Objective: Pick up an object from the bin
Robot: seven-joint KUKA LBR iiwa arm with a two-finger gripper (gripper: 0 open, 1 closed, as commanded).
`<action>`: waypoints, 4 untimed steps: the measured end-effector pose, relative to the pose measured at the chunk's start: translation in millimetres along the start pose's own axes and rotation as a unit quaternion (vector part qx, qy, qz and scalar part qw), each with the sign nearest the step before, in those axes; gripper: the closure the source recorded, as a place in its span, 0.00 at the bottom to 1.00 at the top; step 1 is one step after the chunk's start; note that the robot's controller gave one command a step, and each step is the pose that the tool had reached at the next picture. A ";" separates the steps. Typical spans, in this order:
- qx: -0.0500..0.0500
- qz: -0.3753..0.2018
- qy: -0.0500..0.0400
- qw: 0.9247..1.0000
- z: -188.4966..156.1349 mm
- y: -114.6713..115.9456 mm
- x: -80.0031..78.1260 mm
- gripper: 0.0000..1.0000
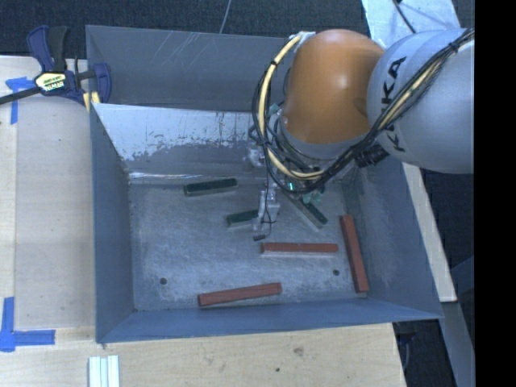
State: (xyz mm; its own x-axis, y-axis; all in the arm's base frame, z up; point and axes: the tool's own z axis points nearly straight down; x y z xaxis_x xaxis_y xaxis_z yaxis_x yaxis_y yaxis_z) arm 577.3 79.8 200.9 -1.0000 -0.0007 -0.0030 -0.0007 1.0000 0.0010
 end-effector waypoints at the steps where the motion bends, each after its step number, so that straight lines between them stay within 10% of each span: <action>1: 0.000 0.001 0.000 1.000 -0.2 -0.2 -0.2 0.00; 2: 0.000 -0.044 -0.002 0.999 128.4 -17.4 -45.2 1.00; 4: 0.001 -0.045 0.003 0.999 83.4 -0.7 -43.3 1.00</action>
Offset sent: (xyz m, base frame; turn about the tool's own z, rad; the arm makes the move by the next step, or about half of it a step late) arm 0.0431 -0.0169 -0.1309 -0.0897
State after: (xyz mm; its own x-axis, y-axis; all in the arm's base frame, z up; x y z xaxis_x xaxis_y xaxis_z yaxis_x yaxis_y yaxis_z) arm 620.9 79.2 117.6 -0.9960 -0.0898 0.0030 -0.0898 0.9960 -0.0007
